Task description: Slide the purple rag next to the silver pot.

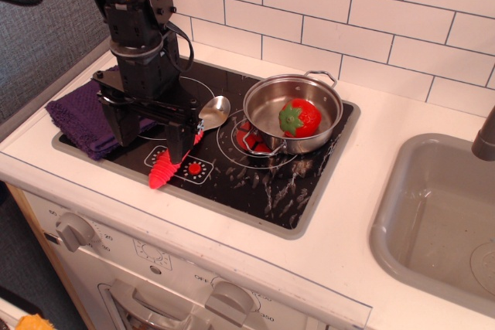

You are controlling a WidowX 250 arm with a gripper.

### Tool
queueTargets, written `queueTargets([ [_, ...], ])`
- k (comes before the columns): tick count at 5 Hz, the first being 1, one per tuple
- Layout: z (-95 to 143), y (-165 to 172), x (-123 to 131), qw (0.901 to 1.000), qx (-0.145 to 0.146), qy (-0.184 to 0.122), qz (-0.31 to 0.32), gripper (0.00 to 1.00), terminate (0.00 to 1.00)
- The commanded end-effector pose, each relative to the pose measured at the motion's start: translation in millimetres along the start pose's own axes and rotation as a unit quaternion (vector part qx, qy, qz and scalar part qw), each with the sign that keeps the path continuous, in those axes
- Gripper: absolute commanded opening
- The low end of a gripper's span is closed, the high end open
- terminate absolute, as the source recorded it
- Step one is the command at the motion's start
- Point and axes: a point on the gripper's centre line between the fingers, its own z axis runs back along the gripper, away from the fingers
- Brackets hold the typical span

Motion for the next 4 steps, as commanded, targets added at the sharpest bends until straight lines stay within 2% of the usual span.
queueTargets([
  [1, 0, 0, 0, 1.0000, 0.000, 0.000, 0.000, 1.00, 0.00],
  [4, 11, 75, 38, 0.9980, 0.035, -0.036, 0.039, 1.00, 0.00],
])
